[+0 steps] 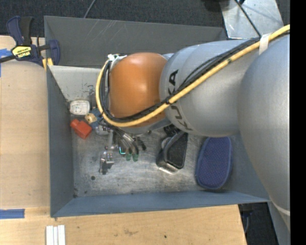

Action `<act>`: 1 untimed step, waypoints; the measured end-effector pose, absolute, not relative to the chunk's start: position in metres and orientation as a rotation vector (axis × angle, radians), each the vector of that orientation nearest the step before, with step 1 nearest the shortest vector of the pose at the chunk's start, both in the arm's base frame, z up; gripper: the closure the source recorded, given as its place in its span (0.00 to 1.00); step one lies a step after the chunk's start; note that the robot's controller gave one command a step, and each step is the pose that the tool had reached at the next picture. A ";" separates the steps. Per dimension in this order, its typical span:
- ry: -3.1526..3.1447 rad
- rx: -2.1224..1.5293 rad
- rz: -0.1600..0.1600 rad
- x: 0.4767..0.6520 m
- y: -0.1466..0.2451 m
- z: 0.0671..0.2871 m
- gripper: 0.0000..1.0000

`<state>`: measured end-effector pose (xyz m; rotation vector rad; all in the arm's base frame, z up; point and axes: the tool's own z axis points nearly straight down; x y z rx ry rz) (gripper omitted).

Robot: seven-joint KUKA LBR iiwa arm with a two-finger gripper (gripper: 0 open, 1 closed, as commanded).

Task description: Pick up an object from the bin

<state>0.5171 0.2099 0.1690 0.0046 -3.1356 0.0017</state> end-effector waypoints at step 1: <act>-3.151 0.103 -0.004 0.626 0.230 0.210 0.00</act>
Offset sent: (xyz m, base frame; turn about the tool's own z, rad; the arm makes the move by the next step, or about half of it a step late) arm 0.1053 0.0198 0.0384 -0.0625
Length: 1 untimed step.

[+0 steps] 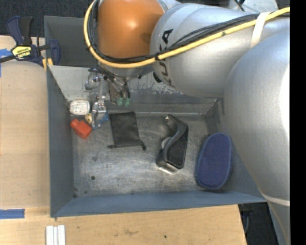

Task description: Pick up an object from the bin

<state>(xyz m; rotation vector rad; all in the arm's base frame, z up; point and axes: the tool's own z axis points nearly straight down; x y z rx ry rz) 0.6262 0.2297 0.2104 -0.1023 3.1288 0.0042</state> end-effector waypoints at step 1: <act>3.122 -0.207 0.017 0.587 0.213 0.079 0.00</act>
Offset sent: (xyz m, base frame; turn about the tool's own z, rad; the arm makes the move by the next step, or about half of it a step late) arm -0.0417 -0.0209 -0.1343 -0.0635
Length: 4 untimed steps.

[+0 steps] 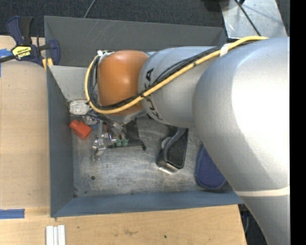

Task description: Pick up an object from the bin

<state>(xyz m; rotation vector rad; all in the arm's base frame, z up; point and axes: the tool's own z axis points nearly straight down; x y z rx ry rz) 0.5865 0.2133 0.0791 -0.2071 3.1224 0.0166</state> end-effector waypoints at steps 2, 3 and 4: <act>3.111 0.364 0.010 0.579 0.095 0.074 0.00; 3.095 0.359 0.009 0.584 0.096 0.079 1.00; 3.126 0.145 0.003 0.587 0.101 0.227 1.00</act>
Offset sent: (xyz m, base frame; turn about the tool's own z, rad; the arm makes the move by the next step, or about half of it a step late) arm 0.0188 -0.0397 0.0294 0.3294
